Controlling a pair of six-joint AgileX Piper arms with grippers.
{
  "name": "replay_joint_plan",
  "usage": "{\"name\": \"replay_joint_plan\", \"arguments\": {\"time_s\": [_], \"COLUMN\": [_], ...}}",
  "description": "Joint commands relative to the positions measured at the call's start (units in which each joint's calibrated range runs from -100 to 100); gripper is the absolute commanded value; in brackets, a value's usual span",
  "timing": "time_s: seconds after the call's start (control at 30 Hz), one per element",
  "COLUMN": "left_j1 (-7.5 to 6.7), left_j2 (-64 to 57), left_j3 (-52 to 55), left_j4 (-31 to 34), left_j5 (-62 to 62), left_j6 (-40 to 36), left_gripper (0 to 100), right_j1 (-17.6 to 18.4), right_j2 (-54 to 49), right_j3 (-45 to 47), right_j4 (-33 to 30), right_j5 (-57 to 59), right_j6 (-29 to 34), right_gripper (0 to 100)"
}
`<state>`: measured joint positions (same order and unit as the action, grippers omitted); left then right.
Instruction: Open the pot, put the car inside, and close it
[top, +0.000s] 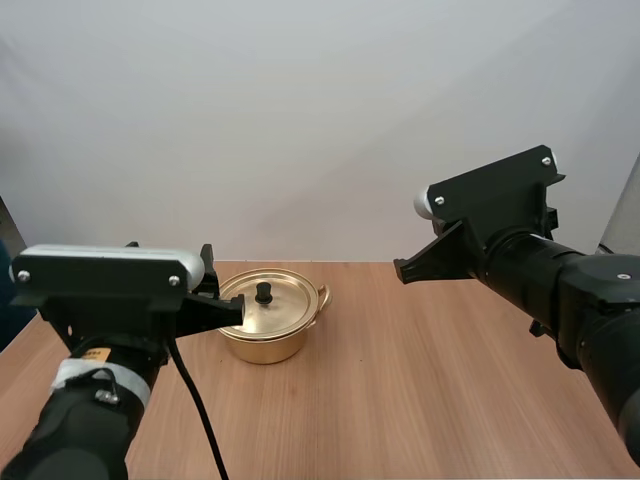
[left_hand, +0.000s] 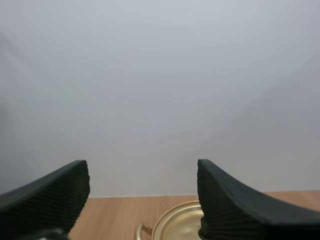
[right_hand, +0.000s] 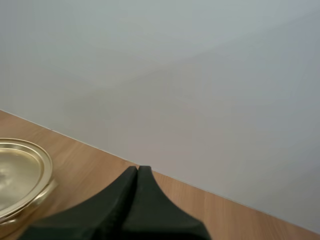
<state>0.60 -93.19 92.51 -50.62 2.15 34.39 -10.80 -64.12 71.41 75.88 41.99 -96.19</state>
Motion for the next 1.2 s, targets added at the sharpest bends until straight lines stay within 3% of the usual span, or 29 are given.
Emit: {"name": "replay_joint_plan", "arguments": {"time_s": [0.0, 0.17, 0.37, 0.5, 0.73, 0.87, 1.07, 1.17], "left_j1": [-0.60, -1.06, -0.08, 1.03, 1.35, 1.35, 1.35, 1.35], "left_j2": [-6.81, -6.81, -6.81, -6.81, -6.81, -6.81, -6.81, -6.81], "left_j3": [7.49, 7.49, 7.49, 7.49, 7.49, 7.49, 7.49, 7.49], "left_j4": [1.08, 1.54, 0.11, 0.28, 7.17, 7.17, 7.17, 7.17], "left_j5": [-12.64, -3.19, 1.42, 2.27, 2.63, 2.63, 2.63, 2.63], "left_j6": [1.13, 1.89, -0.51, -0.77, -0.67, -0.67, -0.67, -0.67], "left_gripper": [100, 100, 100, 100, 100, 100, 100, 100], "right_j1": [-0.04, -0.04, -0.04, -0.04, -0.04, -0.04, -0.04, 2.08], "right_j2": [-0.03, -0.03, -0.03, -0.03, -0.03, -0.03, -0.03, -1.78], "right_j3": [0.03, 0.03, 1.21, 6.36, 17.35, 17.66, 17.66, 18.19], "right_j4": [0.47, -0.29, -14.23, -18.84, -18.68, -18.11, -12.29, -13.22], "right_j5": [0.67, -2.45, -10.92, -10.92, -15.63, -16.27, -14.12, -14.52], "right_j6": [0.06, 4.19, 12.74, 14.84, 14.61, 15.25, 19.82, 19.92], "right_gripper": [0, 0, 0, 0, 0, 0, 0, 0]}}
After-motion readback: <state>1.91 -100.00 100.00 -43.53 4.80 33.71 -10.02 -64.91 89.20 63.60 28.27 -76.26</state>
